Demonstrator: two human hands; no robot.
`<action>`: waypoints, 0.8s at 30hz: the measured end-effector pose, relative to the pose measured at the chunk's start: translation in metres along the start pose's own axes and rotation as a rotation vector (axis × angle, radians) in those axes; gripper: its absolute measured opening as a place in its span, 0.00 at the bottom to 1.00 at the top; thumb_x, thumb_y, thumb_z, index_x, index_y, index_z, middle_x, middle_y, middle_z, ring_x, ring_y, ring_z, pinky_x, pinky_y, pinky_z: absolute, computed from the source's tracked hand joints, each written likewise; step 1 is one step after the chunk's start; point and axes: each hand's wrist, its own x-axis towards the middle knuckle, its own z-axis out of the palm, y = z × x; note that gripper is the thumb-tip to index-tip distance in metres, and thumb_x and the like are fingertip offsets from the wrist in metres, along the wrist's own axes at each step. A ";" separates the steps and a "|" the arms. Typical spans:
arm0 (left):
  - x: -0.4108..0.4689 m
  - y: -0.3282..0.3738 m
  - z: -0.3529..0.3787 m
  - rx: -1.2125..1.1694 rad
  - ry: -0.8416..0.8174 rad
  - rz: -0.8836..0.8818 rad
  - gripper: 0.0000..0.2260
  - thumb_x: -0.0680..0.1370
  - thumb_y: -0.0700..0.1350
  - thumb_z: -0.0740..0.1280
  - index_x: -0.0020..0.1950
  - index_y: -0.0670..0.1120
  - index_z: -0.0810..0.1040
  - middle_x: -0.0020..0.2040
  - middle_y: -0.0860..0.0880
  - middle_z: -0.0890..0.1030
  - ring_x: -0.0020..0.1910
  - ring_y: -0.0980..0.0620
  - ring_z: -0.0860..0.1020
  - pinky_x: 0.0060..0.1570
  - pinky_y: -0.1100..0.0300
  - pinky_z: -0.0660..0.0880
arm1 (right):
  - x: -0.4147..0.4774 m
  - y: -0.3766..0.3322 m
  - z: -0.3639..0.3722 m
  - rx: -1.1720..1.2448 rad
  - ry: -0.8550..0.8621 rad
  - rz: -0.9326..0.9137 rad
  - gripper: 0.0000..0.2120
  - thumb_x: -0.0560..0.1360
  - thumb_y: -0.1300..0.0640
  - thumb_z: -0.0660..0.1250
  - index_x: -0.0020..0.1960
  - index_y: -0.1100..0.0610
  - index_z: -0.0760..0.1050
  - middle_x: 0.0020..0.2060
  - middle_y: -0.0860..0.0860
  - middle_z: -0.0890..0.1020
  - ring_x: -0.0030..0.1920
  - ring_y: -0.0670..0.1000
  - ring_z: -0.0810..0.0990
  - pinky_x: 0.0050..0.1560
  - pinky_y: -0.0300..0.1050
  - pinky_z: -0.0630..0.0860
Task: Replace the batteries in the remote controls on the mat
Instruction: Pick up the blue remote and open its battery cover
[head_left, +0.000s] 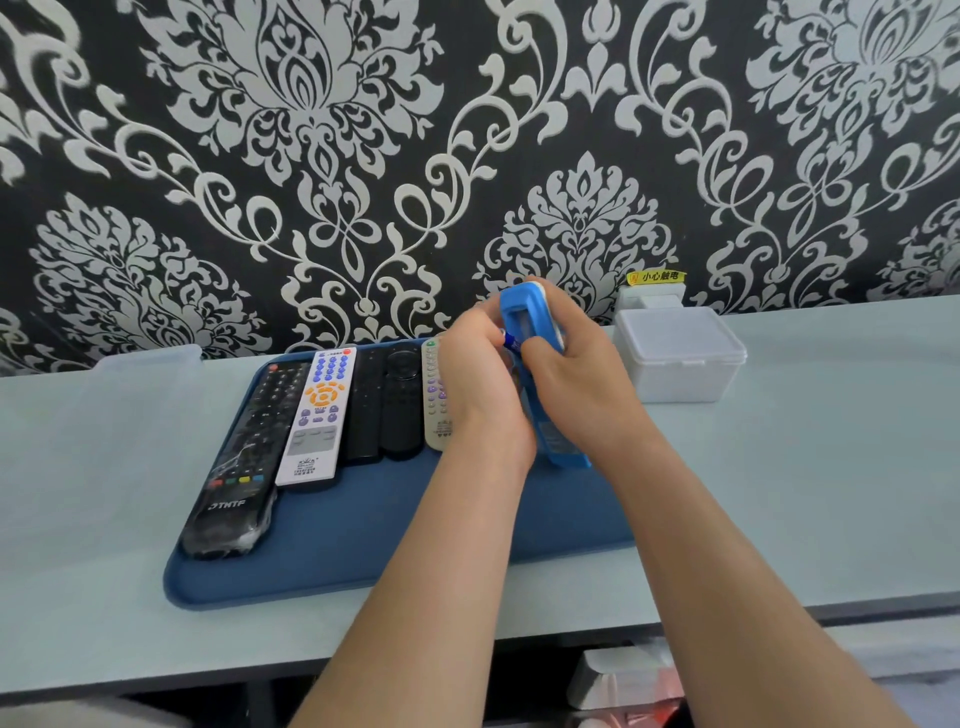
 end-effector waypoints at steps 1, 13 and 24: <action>0.002 -0.004 0.000 -0.009 0.013 0.016 0.07 0.70 0.38 0.56 0.39 0.45 0.74 0.29 0.50 0.67 0.23 0.56 0.64 0.22 0.67 0.63 | 0.000 0.001 -0.001 0.008 0.025 0.004 0.21 0.76 0.67 0.56 0.62 0.48 0.75 0.44 0.59 0.81 0.35 0.46 0.74 0.33 0.35 0.73; 0.015 -0.035 -0.005 0.316 0.197 0.261 0.06 0.77 0.46 0.65 0.47 0.45 0.78 0.41 0.51 0.81 0.38 0.56 0.77 0.40 0.60 0.75 | 0.006 0.012 -0.010 -0.107 -0.017 0.022 0.11 0.76 0.60 0.65 0.56 0.49 0.77 0.42 0.55 0.84 0.39 0.53 0.81 0.39 0.45 0.78; 0.019 -0.002 -0.022 -0.172 -0.002 -0.101 0.07 0.79 0.39 0.59 0.51 0.42 0.76 0.32 0.47 0.74 0.25 0.54 0.69 0.20 0.68 0.64 | 0.009 0.024 -0.014 -0.387 -0.029 0.066 0.15 0.77 0.58 0.65 0.63 0.55 0.72 0.52 0.55 0.83 0.53 0.58 0.81 0.54 0.52 0.77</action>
